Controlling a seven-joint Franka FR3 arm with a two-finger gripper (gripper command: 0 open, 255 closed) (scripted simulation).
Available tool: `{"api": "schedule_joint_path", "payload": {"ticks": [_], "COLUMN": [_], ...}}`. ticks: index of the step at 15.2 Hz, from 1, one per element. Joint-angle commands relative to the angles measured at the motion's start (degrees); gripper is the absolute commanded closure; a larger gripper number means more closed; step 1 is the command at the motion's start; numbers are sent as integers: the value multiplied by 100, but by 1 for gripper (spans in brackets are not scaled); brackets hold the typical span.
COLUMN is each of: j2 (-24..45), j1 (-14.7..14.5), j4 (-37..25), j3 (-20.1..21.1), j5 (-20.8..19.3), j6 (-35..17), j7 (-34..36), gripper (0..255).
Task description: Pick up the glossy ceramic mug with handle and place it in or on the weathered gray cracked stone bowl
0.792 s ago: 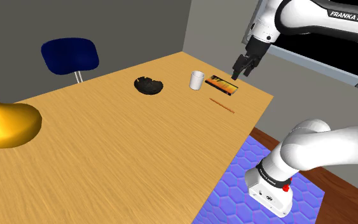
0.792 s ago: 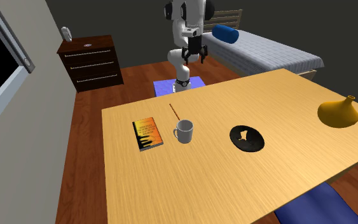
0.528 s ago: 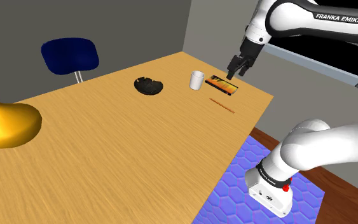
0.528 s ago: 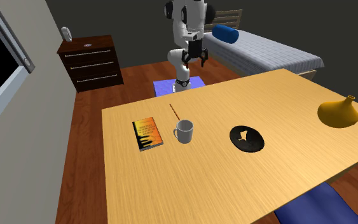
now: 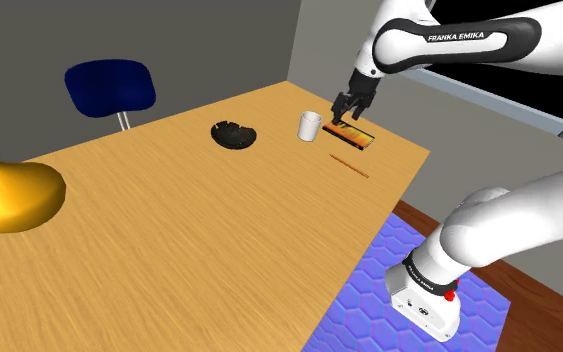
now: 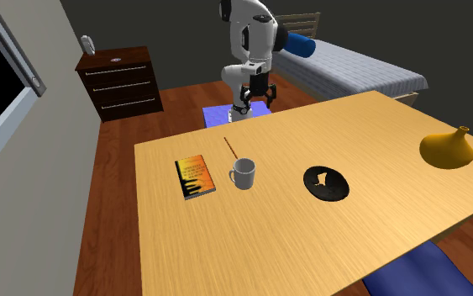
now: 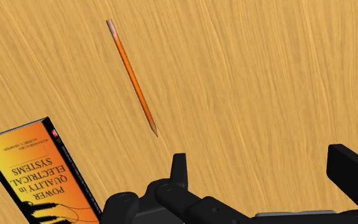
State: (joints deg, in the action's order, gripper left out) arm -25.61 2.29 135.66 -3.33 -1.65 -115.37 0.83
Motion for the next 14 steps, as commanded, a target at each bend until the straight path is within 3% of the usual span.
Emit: {"api": "schedule_joint_path", "payload": {"ticks": [1, 14], "j2": [515, 3327], "j1": [23, 167], "j4": [-238, -2131], "j3": [-22, -150], "j5": [-33, -185], "j6": [-322, -1462], "j7": [13, 162], "gripper": [0, 0]}}
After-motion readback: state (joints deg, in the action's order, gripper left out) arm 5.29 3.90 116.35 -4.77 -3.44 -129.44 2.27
